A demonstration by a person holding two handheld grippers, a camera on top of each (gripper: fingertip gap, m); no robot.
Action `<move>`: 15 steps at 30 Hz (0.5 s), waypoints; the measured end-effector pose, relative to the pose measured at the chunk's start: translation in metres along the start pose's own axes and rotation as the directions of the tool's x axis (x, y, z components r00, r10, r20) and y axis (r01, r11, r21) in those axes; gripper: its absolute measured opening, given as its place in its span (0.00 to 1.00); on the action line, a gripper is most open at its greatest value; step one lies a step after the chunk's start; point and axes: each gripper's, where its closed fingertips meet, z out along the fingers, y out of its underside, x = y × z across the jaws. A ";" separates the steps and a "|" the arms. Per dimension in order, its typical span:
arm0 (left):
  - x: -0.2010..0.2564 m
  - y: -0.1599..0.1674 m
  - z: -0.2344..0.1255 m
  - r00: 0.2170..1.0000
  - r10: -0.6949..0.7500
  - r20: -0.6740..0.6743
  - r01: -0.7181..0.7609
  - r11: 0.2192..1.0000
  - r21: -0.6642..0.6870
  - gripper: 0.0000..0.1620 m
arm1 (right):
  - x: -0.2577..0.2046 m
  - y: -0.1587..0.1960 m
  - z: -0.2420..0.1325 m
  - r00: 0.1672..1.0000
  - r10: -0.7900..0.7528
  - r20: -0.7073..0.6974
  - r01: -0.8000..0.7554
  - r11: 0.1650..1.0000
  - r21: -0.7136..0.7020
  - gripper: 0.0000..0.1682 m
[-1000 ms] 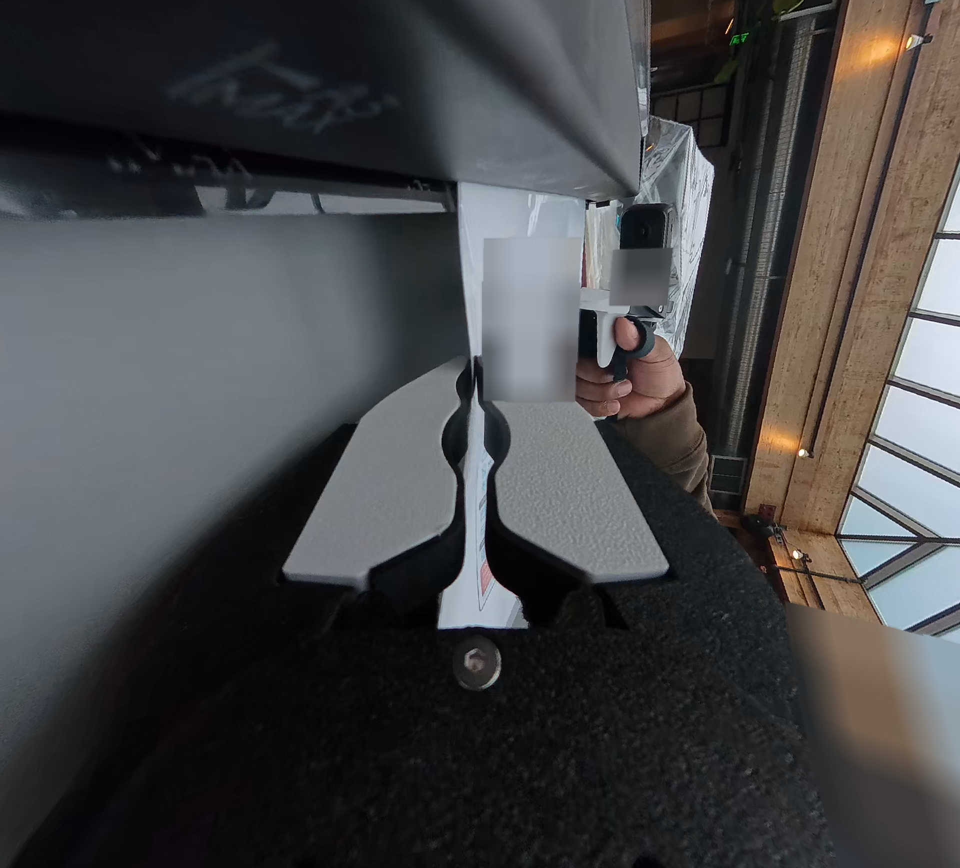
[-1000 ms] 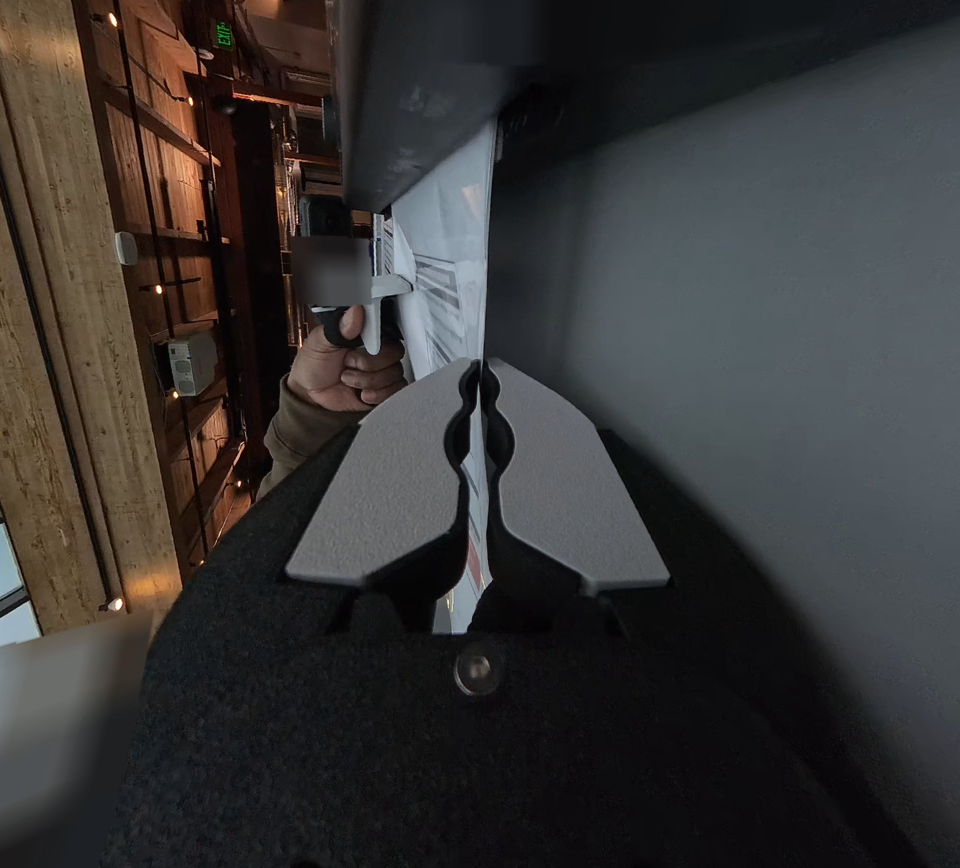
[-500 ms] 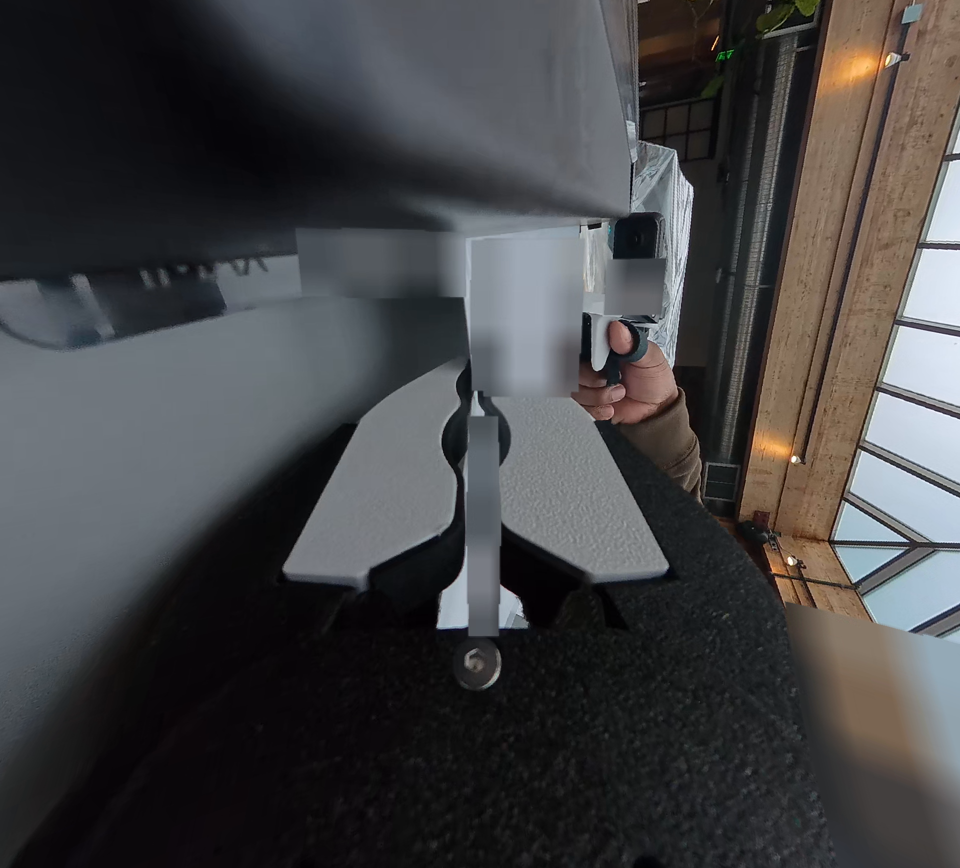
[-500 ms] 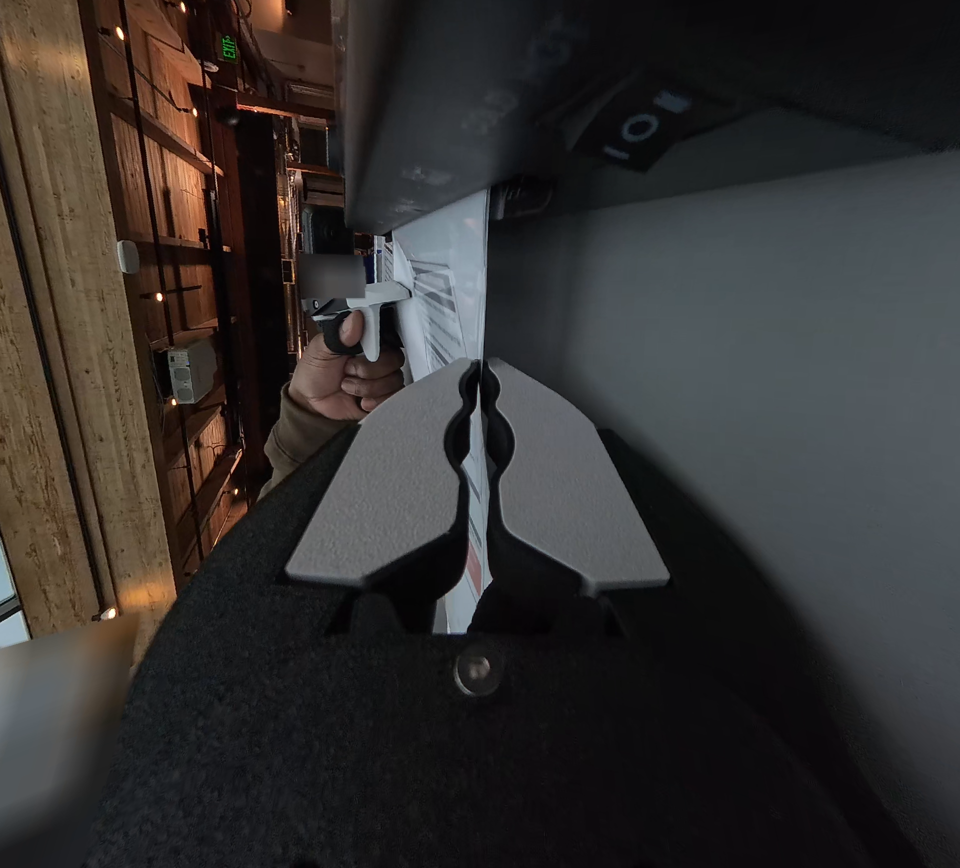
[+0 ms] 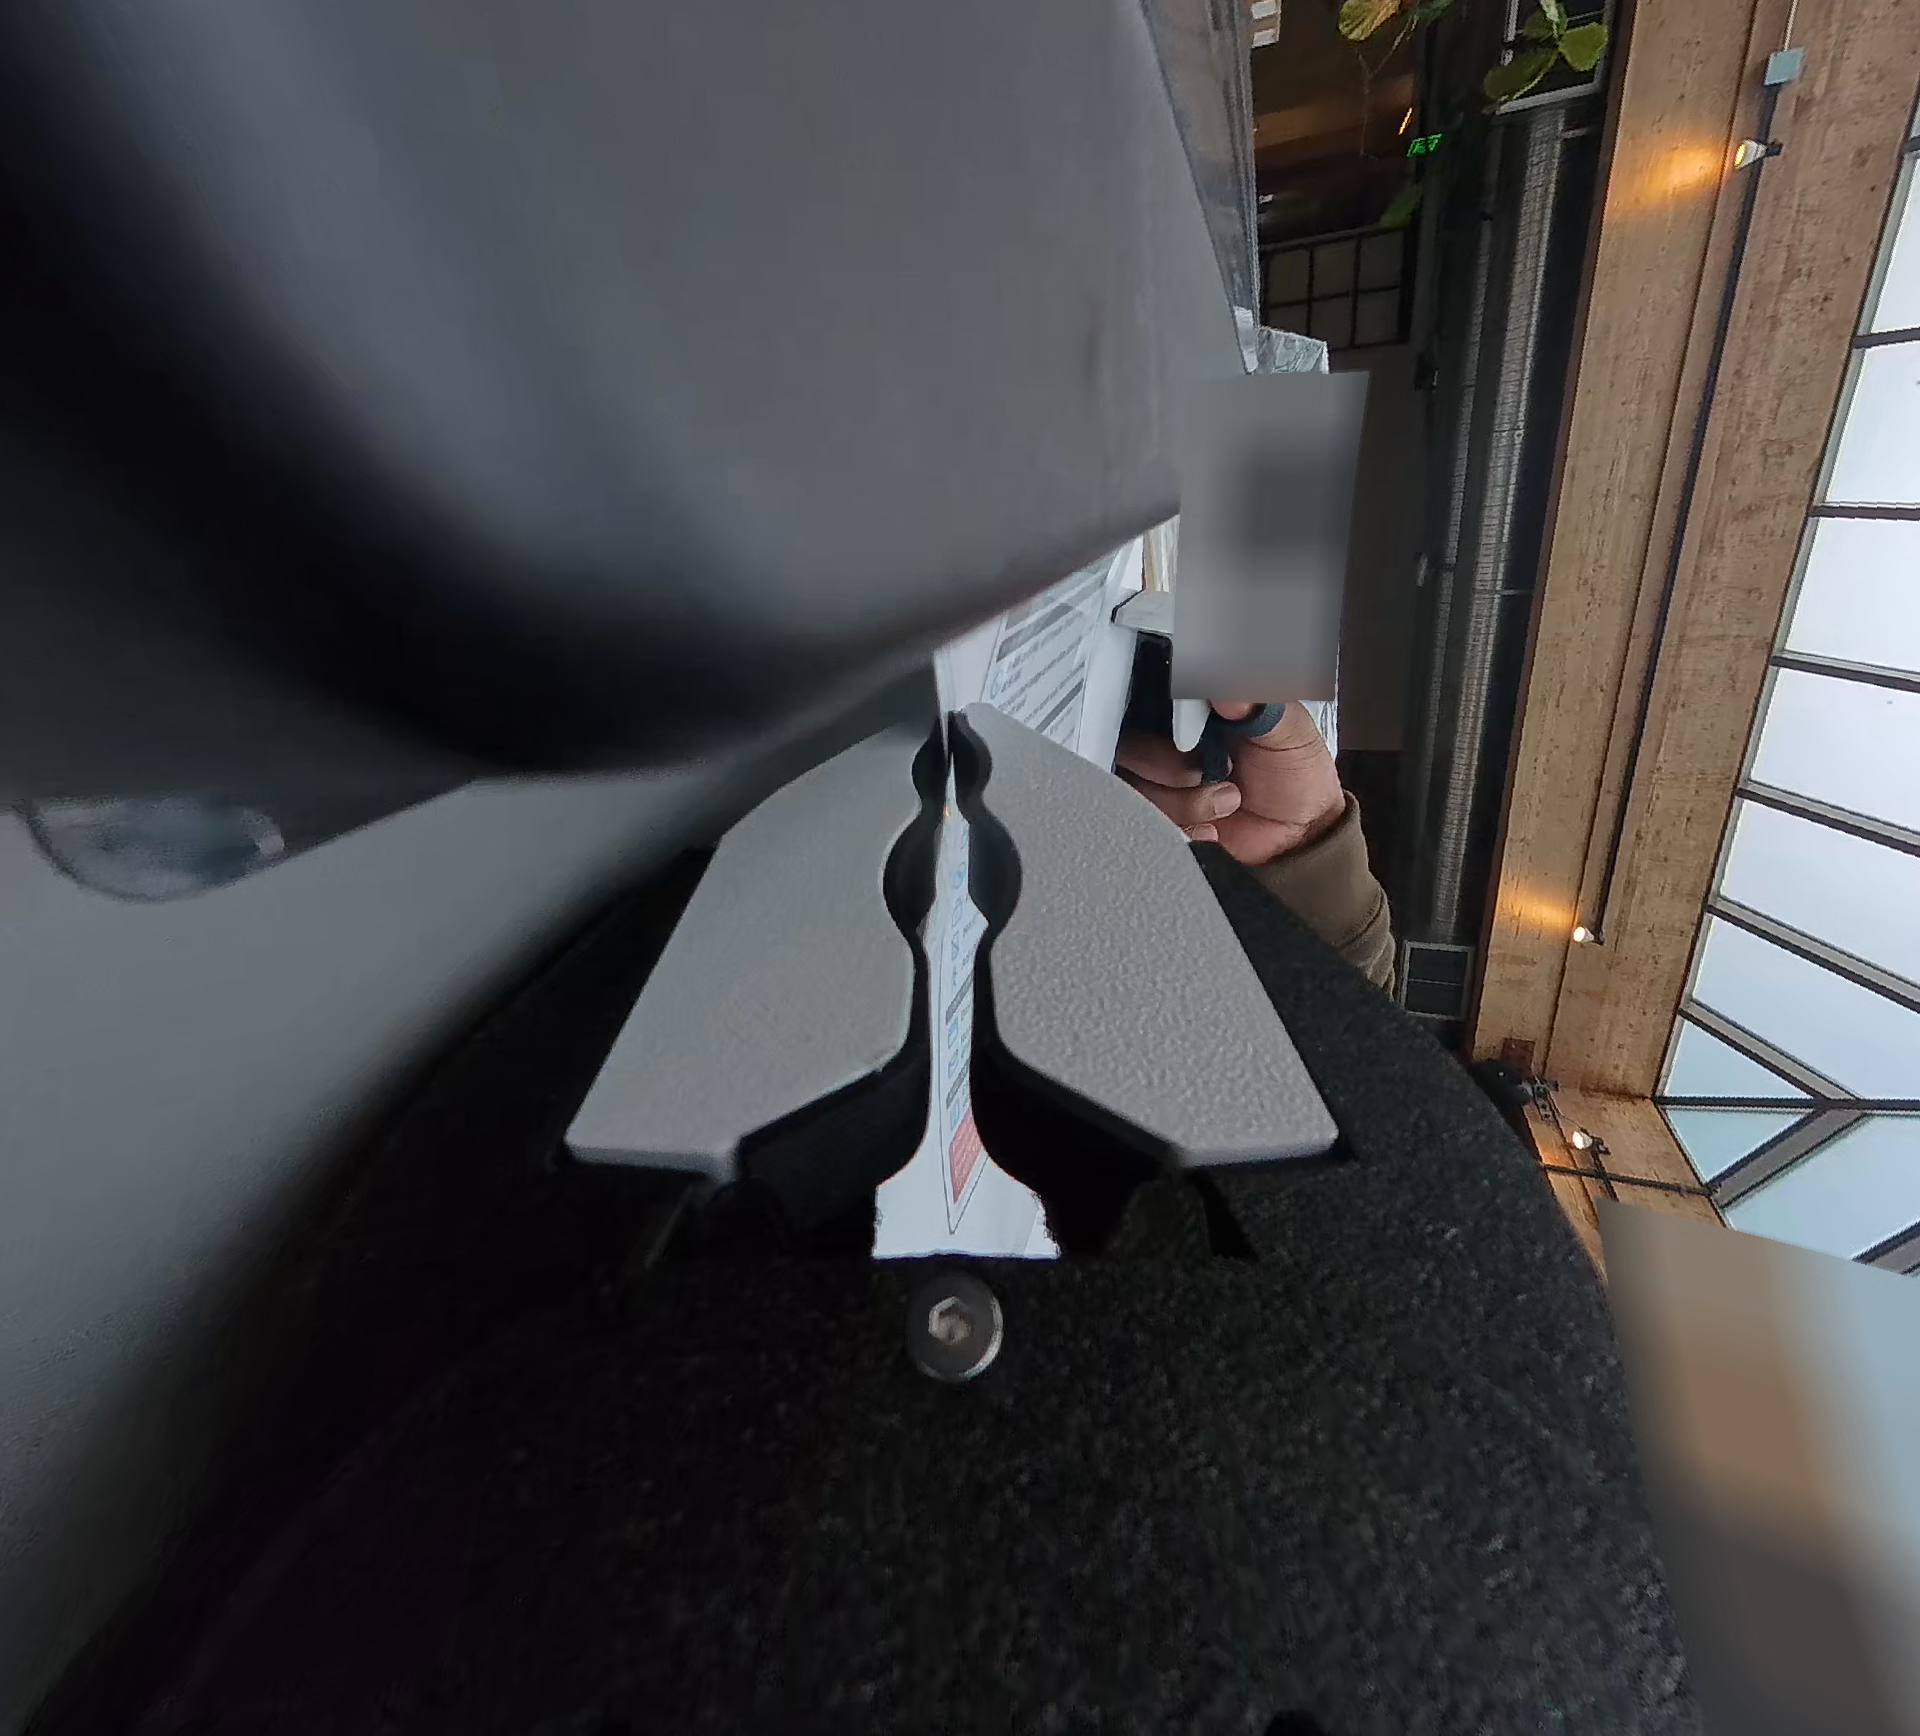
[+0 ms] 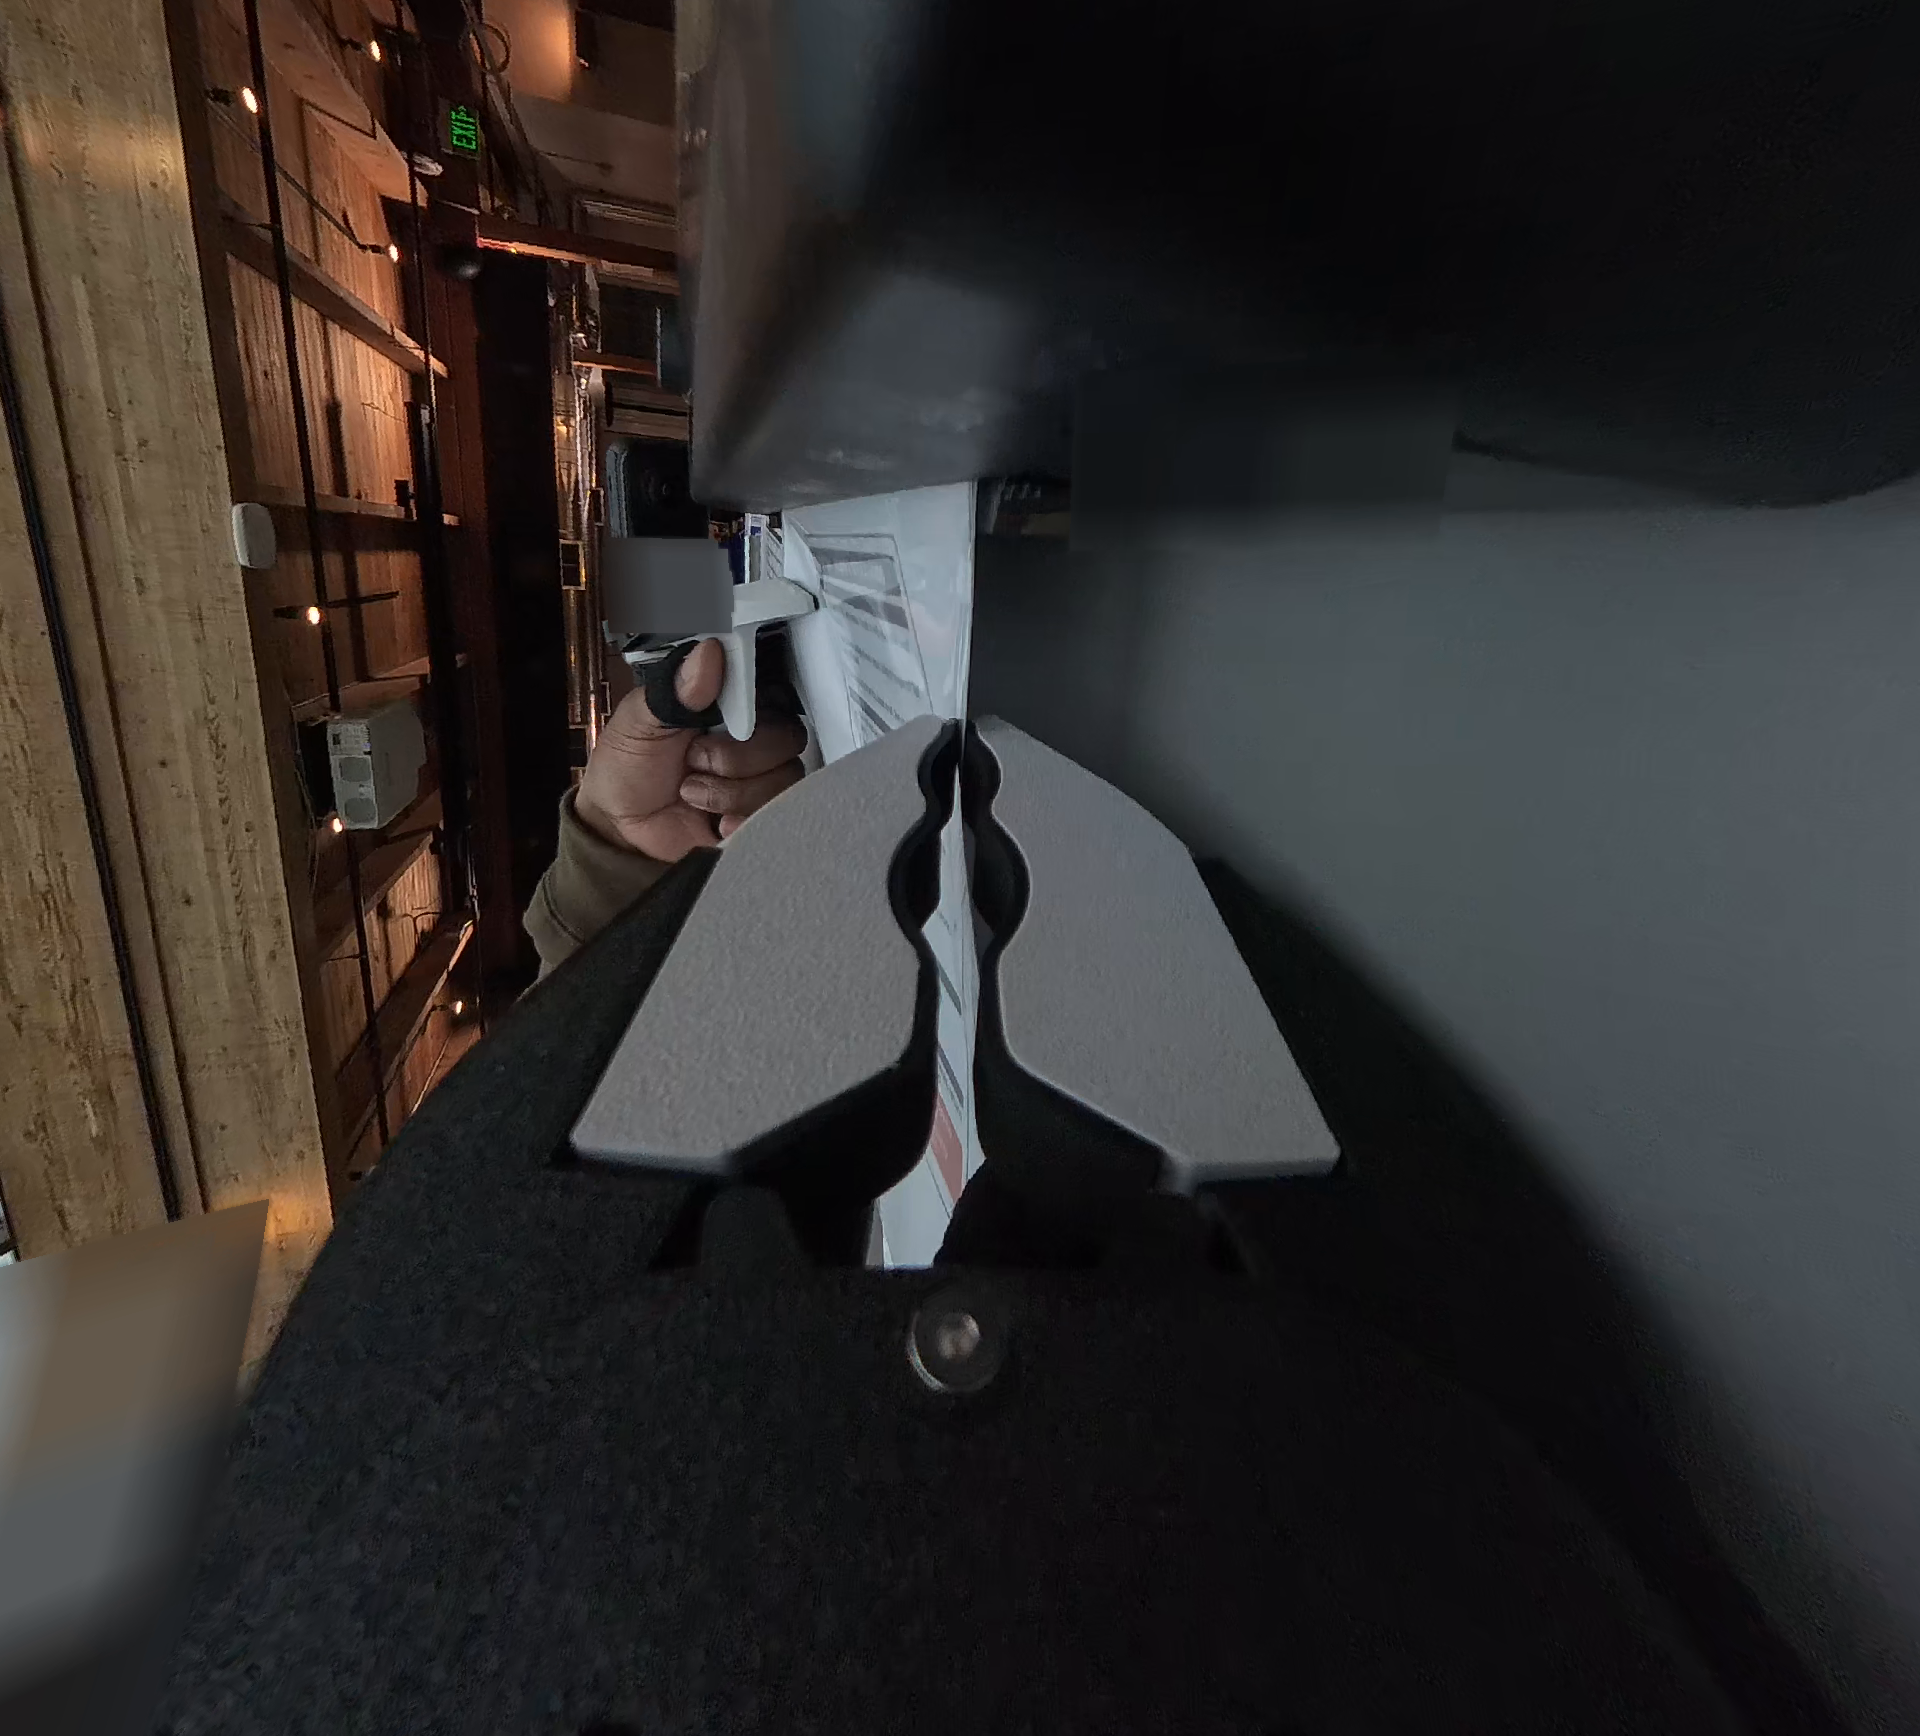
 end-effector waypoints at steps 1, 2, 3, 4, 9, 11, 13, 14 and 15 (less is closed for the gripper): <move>0.000 0.000 0.000 1.000 0.000 -0.001 0.000 1.000 0.001 0.00 | 0.000 -0.001 0.000 1.000 -0.001 0.001 0.001 1.000 0.002 0.00; 0.000 -0.001 0.000 1.000 0.001 -0.002 -0.001 1.000 0.003 0.00 | 0.000 -0.001 0.000 1.000 -0.002 0.001 0.002 1.000 0.003 0.00; 0.000 -0.001 0.000 1.000 0.002 -0.001 -0.002 1.000 0.003 0.00 | 0.000 -0.001 0.000 1.000 -0.003 0.001 0.003 1.000 0.003 0.00; 0.000 -0.002 0.000 1.000 0.002 -0.001 -0.002 1.000 0.004 0.00 | 0.000 -0.002 0.000 1.000 -0.003 0.000 0.003 1.000 0.004 0.00; 0.000 -0.003 0.000 1.000 0.000 -0.004 0.000 1.000 0.009 0.00 | 0.000 -0.003 0.001 1.000 -0.005 0.003 0.005 1.000 0.007 0.00; 0.000 -0.003 0.000 1.000 0.002 -0.005 -0.002 1.000 0.012 0.00 | -0.001 -0.003 0.001 1.000 -0.006 0.005 0.006 1.000 0.009 0.00; 0.000 -0.004 0.000 1.000 0.003 -0.005 -0.003 1.000 0.016 0.00 | -0.001 -0.004 0.001 1.000 -0.010 0.008 0.010 1.000 0.013 0.00; 0.001 -0.004 0.000 1.000 0.005 -0.004 -0.004 1.000 0.018 0.01 | -0.001 -0.004 0.001 1.000 -0.011 0.010 0.011 1.000 0.016 0.00; 0.001 -0.005 0.000 1.000 0.007 0.000 -0.007 1.000 0.022 0.01 | -0.002 -0.004 0.001 1.000 -0.012 0.012 0.012 1.000 0.020 0.00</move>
